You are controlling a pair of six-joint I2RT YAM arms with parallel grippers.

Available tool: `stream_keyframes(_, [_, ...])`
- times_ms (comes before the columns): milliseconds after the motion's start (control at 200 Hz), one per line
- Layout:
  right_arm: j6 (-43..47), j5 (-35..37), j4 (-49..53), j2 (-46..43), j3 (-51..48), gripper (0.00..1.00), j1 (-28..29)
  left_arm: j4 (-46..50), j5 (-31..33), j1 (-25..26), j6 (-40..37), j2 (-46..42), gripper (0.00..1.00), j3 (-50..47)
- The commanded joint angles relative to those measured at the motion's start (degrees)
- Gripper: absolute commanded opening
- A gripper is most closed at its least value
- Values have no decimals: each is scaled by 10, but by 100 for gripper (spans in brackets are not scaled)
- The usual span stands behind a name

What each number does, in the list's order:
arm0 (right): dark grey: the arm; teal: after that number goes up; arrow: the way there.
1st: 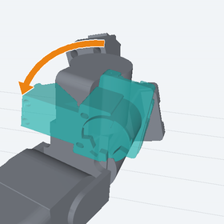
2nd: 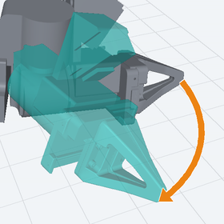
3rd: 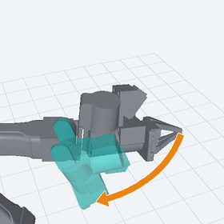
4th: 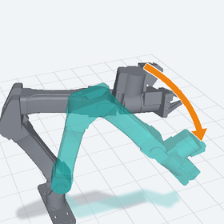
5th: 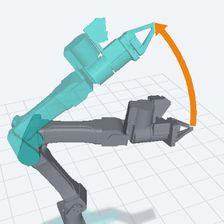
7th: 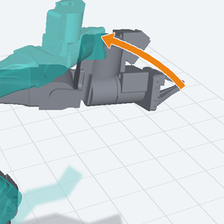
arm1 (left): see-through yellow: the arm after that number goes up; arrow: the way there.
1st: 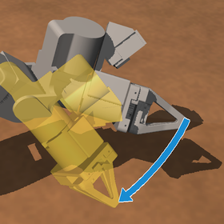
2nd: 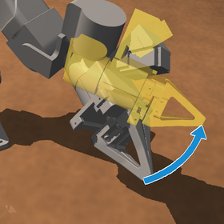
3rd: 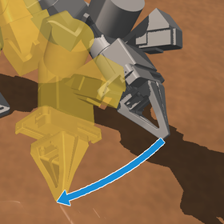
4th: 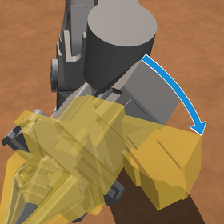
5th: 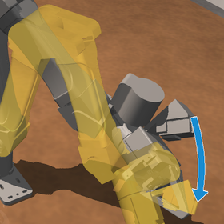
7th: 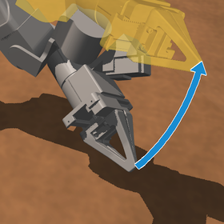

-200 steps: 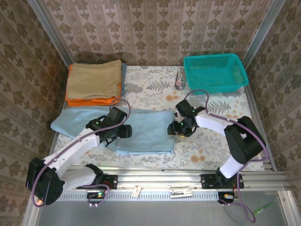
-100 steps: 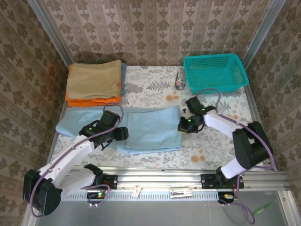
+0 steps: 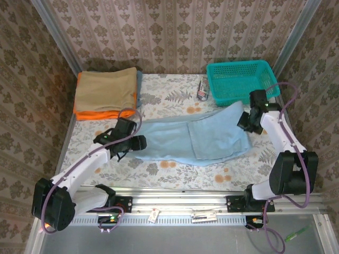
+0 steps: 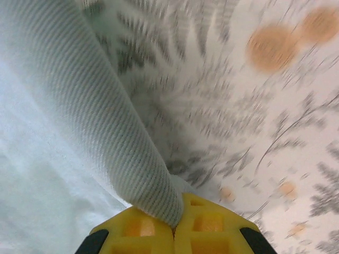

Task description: Fold and stack the trousers

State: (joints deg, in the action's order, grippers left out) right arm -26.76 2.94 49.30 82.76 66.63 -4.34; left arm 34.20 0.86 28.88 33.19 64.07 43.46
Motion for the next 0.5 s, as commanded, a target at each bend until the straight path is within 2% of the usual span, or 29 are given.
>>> stream_keyframes(0, [28, 87, 49, 20, 60, 0, -12, 3, 24, -44, -1, 7, 74, 20])
stream_keyframes(105, [38, 81, 62, 34, 91, 0, -16, -23, 10, -79, 10, 17, 74, 0])
stream_keyframes(235, [39, 35, 68, 36, 115, 0, -6, -71, -12, -86, 7, 51, 72, -27])
stream_keyframes(325, [38, -20, 59, 27, 109, 0, 3, -104, -43, -85, 2, 79, 68, -39])
stream_keyframes(380, [38, -28, 58, 23, 105, 0, 11, -120, -54, -84, 0, 83, 66, -45])
stream_keyframes(495, [35, -58, 60, 13, 101, 0, 24, -91, -22, -84, -2, 83, 57, -38])
